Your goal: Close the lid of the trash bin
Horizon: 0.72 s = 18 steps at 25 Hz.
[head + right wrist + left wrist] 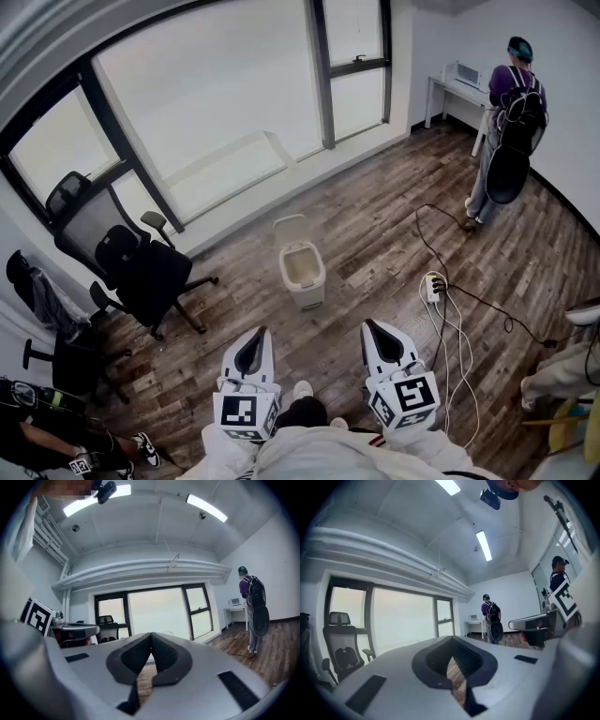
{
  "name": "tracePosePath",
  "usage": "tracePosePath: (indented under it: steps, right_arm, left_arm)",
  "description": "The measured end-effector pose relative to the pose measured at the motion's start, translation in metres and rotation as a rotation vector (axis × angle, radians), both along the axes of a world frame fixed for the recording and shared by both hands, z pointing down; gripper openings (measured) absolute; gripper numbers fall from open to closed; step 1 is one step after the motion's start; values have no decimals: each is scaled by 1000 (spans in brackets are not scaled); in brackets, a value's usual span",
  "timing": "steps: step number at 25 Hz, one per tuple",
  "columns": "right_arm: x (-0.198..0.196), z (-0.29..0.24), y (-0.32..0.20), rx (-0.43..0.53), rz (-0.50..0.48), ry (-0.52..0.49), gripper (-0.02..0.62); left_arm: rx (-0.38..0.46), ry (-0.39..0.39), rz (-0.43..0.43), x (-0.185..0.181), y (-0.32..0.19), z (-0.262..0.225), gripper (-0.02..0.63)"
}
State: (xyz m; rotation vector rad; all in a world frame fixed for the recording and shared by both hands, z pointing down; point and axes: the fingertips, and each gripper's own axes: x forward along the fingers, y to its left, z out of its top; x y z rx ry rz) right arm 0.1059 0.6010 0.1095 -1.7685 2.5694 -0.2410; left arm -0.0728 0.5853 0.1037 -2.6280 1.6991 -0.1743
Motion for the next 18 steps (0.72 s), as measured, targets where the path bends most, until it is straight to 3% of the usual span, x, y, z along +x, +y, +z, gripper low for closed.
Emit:
tracePosePath:
  steps: [11, 18]
  right_arm:
    - [-9, 16, -106, -24, 20, 28, 23]
    - [-41, 16, -195, -46, 19, 35, 23]
  left_arm:
    - [-10, 20, 10, -15, -117, 19, 5]
    - [-21, 20, 27, -39, -209, 16, 5]
